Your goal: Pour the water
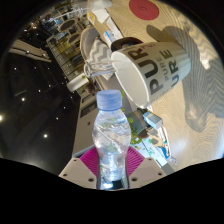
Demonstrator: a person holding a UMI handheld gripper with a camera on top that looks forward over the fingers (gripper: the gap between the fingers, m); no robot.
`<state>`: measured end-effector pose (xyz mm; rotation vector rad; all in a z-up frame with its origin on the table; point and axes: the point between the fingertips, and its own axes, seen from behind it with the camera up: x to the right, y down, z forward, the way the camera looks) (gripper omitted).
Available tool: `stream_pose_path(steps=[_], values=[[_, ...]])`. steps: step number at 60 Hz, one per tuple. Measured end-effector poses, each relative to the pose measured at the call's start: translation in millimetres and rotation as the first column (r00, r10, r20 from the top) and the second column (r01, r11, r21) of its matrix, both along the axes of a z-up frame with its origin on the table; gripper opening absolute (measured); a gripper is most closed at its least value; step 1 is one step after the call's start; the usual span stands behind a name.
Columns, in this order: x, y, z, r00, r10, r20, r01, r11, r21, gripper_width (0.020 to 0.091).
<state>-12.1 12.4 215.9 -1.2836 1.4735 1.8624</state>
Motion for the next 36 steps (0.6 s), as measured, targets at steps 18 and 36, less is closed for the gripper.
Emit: stream_pose_path(steps=[18, 36], values=[[11.1, -5.7, 73.4, 0.802, 0.031, 0.597, -0.169, 0.97, 0.177, 0.031], [159.7, 1.6, 136.3, 0.032, -0.271, 0.962, -0.195, 0.942, 0.272, 0.0311]])
